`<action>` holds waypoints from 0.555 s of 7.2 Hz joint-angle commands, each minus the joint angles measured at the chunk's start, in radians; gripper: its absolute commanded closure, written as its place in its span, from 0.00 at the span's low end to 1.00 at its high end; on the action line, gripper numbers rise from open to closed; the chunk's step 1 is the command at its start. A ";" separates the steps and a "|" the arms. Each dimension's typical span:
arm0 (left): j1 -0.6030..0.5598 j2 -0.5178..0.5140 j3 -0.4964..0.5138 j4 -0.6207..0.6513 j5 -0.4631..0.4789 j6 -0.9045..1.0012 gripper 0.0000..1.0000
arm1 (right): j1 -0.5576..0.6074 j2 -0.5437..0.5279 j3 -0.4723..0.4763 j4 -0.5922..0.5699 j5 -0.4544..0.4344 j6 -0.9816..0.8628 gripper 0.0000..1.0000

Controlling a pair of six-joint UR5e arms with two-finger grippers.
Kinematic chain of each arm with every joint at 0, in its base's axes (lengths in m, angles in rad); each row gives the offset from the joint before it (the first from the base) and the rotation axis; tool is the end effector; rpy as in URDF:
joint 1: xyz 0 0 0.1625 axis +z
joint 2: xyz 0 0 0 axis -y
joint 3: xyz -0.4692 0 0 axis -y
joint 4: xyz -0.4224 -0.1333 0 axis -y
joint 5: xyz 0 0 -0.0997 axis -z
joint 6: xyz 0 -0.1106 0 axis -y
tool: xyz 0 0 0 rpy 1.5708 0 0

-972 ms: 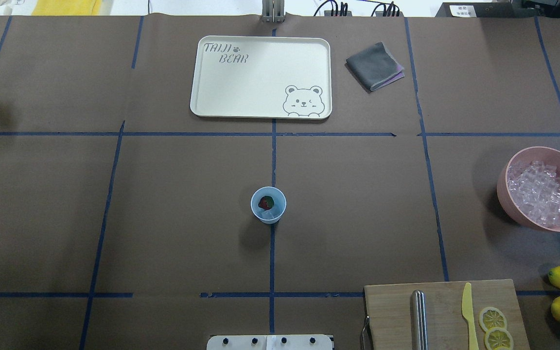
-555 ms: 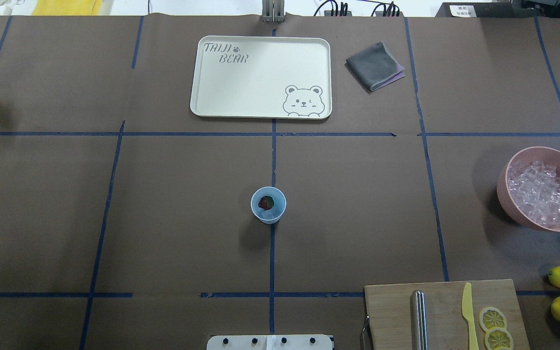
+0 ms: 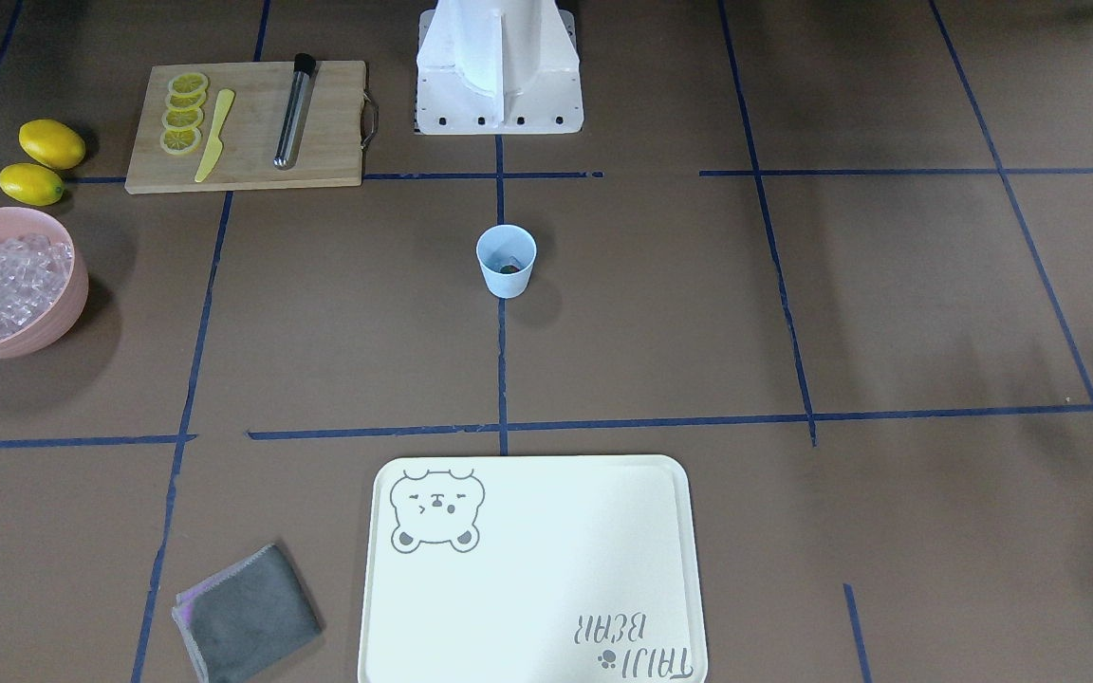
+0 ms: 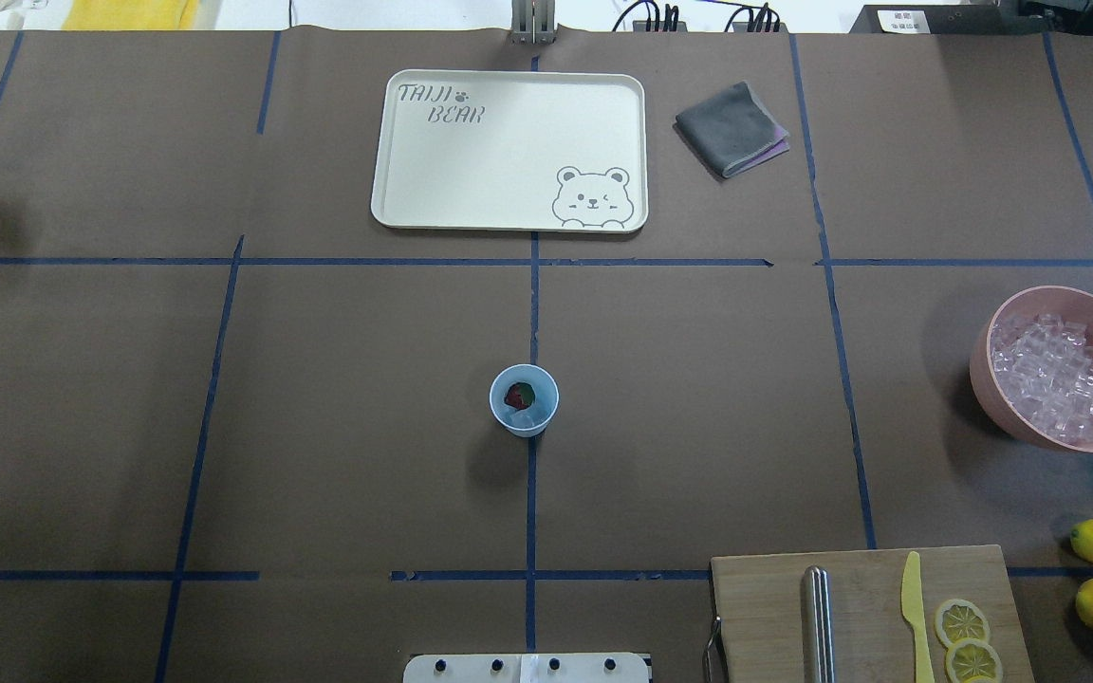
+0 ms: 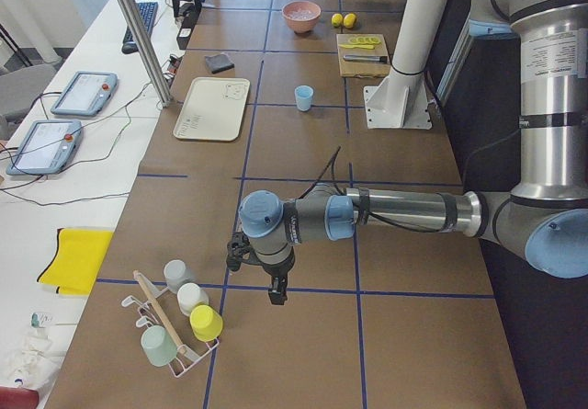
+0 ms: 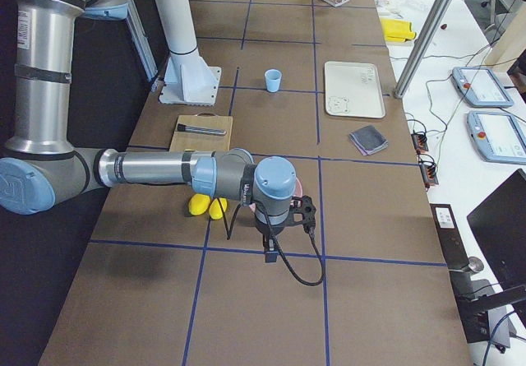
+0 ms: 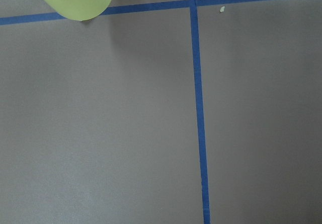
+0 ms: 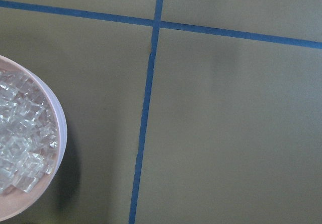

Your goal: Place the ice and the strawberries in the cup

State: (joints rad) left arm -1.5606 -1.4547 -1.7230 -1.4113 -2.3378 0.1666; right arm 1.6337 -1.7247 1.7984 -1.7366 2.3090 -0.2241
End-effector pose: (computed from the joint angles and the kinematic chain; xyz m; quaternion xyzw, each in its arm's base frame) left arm -0.0519 -0.4575 0.7046 -0.0278 0.3768 0.0587 0.9240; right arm 0.0865 -0.4365 0.6857 0.0090 -0.3628 -0.0585 0.9300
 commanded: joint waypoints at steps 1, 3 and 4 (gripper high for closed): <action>-0.001 0.001 0.000 0.000 0.000 -0.001 0.00 | 0.000 -0.001 0.002 0.000 0.004 0.005 0.00; 0.001 0.002 0.003 0.003 0.000 -0.001 0.00 | 0.000 -0.001 0.003 0.000 0.004 0.006 0.00; 0.001 0.014 0.002 0.002 -0.002 -0.002 0.00 | 0.000 -0.001 0.003 0.000 0.004 0.008 0.00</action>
State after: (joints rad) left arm -1.5603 -1.4501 -1.7208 -1.4097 -2.3381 0.1653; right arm 1.6337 -1.7252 1.8008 -1.7365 2.3131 -0.2178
